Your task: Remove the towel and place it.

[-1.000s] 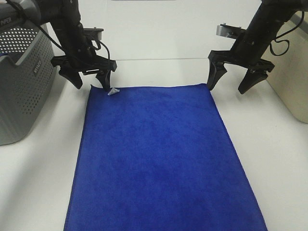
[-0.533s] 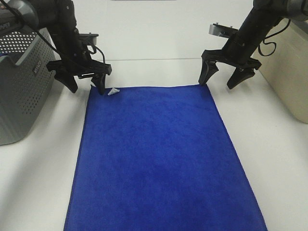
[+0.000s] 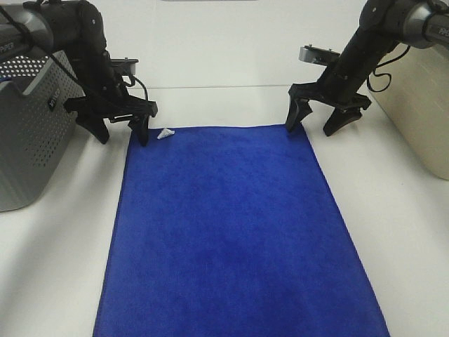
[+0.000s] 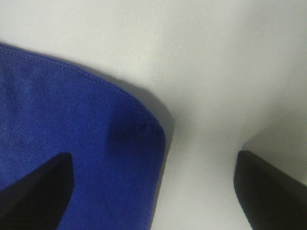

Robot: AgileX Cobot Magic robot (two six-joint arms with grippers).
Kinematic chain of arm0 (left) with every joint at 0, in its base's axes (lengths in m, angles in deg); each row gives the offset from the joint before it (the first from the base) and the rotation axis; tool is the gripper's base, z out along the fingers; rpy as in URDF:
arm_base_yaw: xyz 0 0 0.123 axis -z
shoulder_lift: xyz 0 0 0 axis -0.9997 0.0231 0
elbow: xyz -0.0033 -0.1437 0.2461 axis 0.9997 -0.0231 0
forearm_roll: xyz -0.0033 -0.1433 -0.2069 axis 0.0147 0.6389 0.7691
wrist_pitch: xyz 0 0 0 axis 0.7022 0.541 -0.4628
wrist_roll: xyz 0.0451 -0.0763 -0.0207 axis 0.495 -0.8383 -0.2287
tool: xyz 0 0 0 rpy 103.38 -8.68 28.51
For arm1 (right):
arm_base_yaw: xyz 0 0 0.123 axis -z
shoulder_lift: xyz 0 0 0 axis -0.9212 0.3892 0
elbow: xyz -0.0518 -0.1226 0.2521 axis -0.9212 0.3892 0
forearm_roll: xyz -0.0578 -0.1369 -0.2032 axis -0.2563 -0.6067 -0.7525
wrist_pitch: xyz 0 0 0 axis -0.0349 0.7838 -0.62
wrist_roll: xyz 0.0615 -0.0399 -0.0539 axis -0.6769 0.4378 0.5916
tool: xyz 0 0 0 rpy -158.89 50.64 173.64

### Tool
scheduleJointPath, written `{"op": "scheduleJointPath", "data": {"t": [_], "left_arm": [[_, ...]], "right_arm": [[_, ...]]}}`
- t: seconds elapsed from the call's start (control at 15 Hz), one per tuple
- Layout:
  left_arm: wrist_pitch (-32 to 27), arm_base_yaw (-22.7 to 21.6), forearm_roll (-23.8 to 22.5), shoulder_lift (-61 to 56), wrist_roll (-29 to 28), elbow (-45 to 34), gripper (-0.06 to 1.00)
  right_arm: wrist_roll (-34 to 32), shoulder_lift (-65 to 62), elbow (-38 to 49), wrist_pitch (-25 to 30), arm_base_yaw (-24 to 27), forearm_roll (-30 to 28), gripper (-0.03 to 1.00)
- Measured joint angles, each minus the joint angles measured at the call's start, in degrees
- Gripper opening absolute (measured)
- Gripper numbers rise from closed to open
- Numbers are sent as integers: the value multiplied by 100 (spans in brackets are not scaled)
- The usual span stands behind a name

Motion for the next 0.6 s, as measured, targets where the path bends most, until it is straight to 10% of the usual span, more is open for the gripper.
{"op": "scheduleJointPath", "data": {"t": [0.6], "left_arm": [[6, 218, 418, 6, 34, 11, 74]], "right_arm": [[149, 46, -6, -350, -212, 63, 82]]}}
